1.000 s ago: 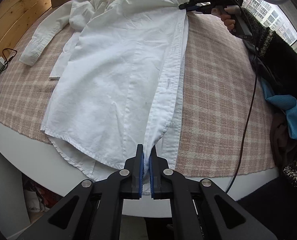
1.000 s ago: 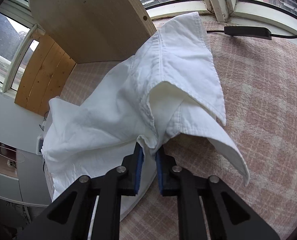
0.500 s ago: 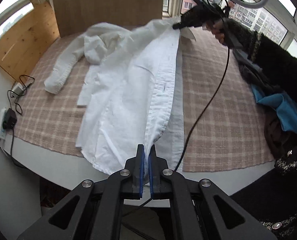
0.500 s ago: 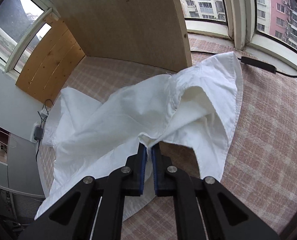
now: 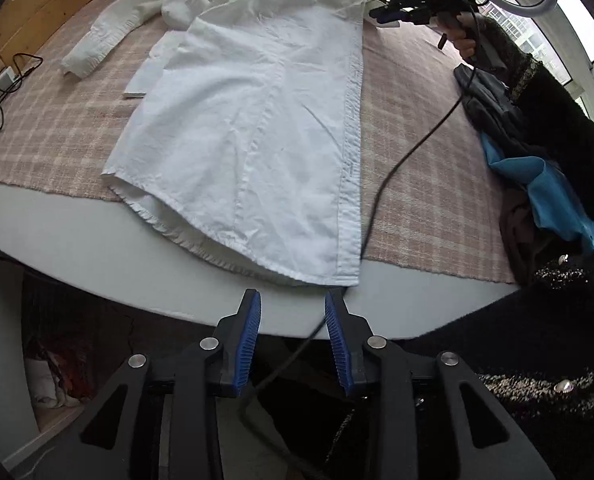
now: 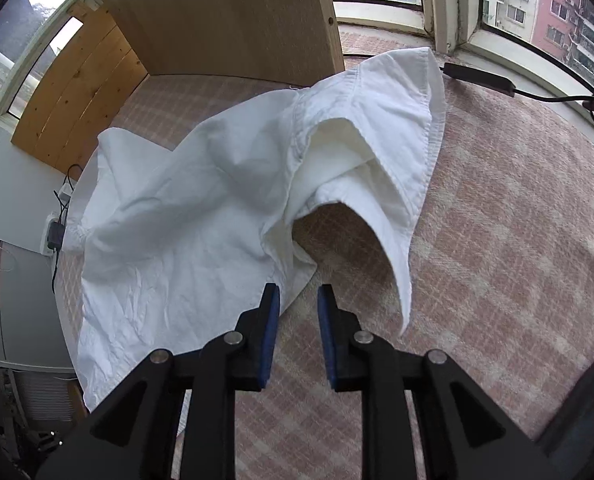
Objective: Fold clothes
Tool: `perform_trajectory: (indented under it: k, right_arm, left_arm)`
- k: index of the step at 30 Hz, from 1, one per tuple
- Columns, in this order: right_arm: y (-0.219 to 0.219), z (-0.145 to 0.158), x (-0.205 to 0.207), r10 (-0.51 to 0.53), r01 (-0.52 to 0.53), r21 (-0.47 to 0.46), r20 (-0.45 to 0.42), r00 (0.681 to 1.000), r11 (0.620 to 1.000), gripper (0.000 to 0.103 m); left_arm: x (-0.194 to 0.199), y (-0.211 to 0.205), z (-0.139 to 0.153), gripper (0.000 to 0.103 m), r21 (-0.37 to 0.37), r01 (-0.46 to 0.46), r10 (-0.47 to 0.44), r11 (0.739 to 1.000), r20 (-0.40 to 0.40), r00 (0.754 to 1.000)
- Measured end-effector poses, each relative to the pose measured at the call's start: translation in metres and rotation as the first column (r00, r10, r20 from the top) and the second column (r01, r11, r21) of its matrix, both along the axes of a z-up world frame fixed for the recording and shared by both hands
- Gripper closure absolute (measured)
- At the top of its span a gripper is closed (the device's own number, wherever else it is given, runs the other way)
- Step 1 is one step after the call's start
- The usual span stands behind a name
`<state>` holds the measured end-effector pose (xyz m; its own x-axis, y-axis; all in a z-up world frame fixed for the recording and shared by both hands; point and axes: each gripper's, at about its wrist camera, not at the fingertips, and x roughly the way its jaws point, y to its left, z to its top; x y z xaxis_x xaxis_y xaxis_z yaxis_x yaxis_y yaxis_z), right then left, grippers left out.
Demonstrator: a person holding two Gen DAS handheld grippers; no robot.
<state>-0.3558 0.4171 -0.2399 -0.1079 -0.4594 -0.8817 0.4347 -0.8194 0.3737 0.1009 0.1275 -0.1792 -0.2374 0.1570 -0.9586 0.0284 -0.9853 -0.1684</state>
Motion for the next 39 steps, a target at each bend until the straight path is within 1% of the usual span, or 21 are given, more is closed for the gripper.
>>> perform_trajectory:
  k: [2, 4, 5, 7, 9, 12, 13, 14, 15, 16, 21, 24, 25, 27, 28, 29, 30, 32, 36, 39]
  right_arm:
    - [0.013, 0.019, 0.025, 0.008, -0.007, -0.051, 0.01, 1.0, 0.999, 0.082]
    - [0.021, 0.04, 0.058, 0.034, -0.033, -0.099, 0.009, 0.999, 0.995, 0.082]
    - [0.017, 0.049, 0.079, 0.056, -0.056, -0.105, -0.001, 0.998, 0.993, 0.082]
    - [0.004, 0.06, 0.128, 0.125, -0.126, -0.086, -0.022, 0.992, 0.988, 0.082]
    - [-0.02, 0.063, 0.179, 0.188, -0.191, -0.061, -0.043, 0.981, 0.98, 0.082]
    - [-0.079, 0.061, 0.25, 0.298, -0.301, -0.029, -0.081, 0.951, 0.953, 0.082]
    - [-0.105, 0.059, 0.273, 0.336, -0.339, -0.012, -0.102, 0.936, 0.941, 0.08]
    - [-0.13, 0.056, 0.293, 0.375, -0.377, 0.007, -0.121, 0.919, 0.926, 0.073]
    - [-0.149, 0.048, 0.3, 0.387, -0.385, 0.035, -0.124, 0.914, 0.922, 0.064]
    - [-0.167, 0.04, 0.306, 0.394, -0.389, 0.063, -0.125, 0.911, 0.919, 0.062]
    - [-0.257, 0.0, 0.334, 0.428, -0.399, 0.203, -0.126, 0.895, 0.894, 0.061]
    - [-0.311, -0.024, 0.351, 0.448, -0.401, 0.286, -0.124, 0.885, 0.87, 0.061]
    - [-0.318, -0.031, 0.35, 0.432, -0.381, 0.306, -0.119, 0.894, 0.872, 0.061]
    - [-0.319, -0.038, 0.343, 0.387, -0.337, 0.317, -0.109, 0.916, 0.887, 0.063]
    - [-0.319, -0.041, 0.34, 0.363, -0.314, 0.322, -0.104, 0.926, 0.893, 0.066]
    - [-0.317, -0.039, 0.337, 0.349, -0.305, 0.304, -0.099, 0.932, 0.902, 0.081]
    - [-0.314, -0.036, 0.335, 0.336, -0.298, 0.283, -0.095, 0.937, 0.912, 0.091]
    - [-0.307, -0.03, 0.33, 0.31, -0.283, 0.24, -0.084, 0.947, 0.929, 0.093]
    - [-0.299, -0.021, 0.326, 0.276, -0.247, 0.23, -0.105, 0.955, 0.941, 0.099]
    - [-0.278, -0.01, 0.321, 0.164, -0.147, 0.153, -0.108, 0.981, 0.977, 0.1]
  left_arm:
    - [0.002, -0.03, -0.002, 0.071, -0.074, -0.014, 0.013, 0.997, -0.011, 1.0]
    - [-0.008, -0.057, -0.009, 0.071, -0.115, -0.002, -0.001, 0.993, -0.028, 1.0]
    - [-0.015, -0.067, -0.014, 0.071, -0.121, 0.006, -0.01, 0.993, -0.035, 0.999]
    - [-0.031, -0.083, -0.021, 0.071, -0.119, 0.033, -0.04, 0.992, -0.053, 0.998]
    - [-0.047, -0.094, -0.026, 0.071, -0.109, 0.076, -0.083, 0.991, -0.069, 0.994]
    - [-0.065, -0.111, -0.03, 0.071, -0.088, 0.129, -0.137, 0.988, -0.091, 0.986]
    - [-0.069, -0.118, -0.03, 0.071, -0.07, 0.142, -0.148, 0.987, -0.101, 0.984]
    - [-0.073, -0.124, -0.03, 0.071, -0.052, 0.154, -0.159, 0.987, -0.11, 0.981]
    - [-0.075, -0.131, -0.029, 0.071, -0.036, 0.168, -0.171, 0.985, -0.12, 0.978]
    - [-0.077, -0.137, -0.028, 0.071, -0.022, 0.183, -0.184, 0.983, -0.131, 0.974]
    - [-0.073, -0.167, -0.027, 0.07, 0.027, 0.26, -0.251, 0.965, -0.185, 0.95]
    - [-0.068, -0.189, -0.03, 0.07, 0.061, 0.274, -0.257, 0.96, -0.201, 0.945]
    - [-0.067, -0.197, -0.031, 0.07, 0.075, 0.276, -0.256, 0.958, -0.208, 0.944]
    - [-0.066, -0.203, -0.032, 0.07, 0.092, 0.294, -0.269, 0.951, -0.216, 0.939]
    - [-0.066, -0.206, -0.033, 0.07, 0.1, 0.304, -0.277, 0.947, -0.22, 0.935]
    - [-0.066, -0.208, -0.034, 0.07, 0.108, 0.314, -0.284, 0.943, -0.224, 0.932]
    - [-0.066, -0.211, -0.035, 0.07, 0.116, 0.324, -0.292, 0.939, -0.228, 0.929]
    - [-0.067, -0.213, -0.038, 0.07, 0.127, 0.346, -0.311, 0.929, -0.234, 0.921]
    - [-0.072, -0.197, -0.046, 0.07, 0.126, 0.415, -0.38, 0.901, -0.231, 0.896]
    - [-0.076, -0.176, -0.055, 0.07, 0.114, 0.483, -0.452, 0.868, -0.219, 0.865]
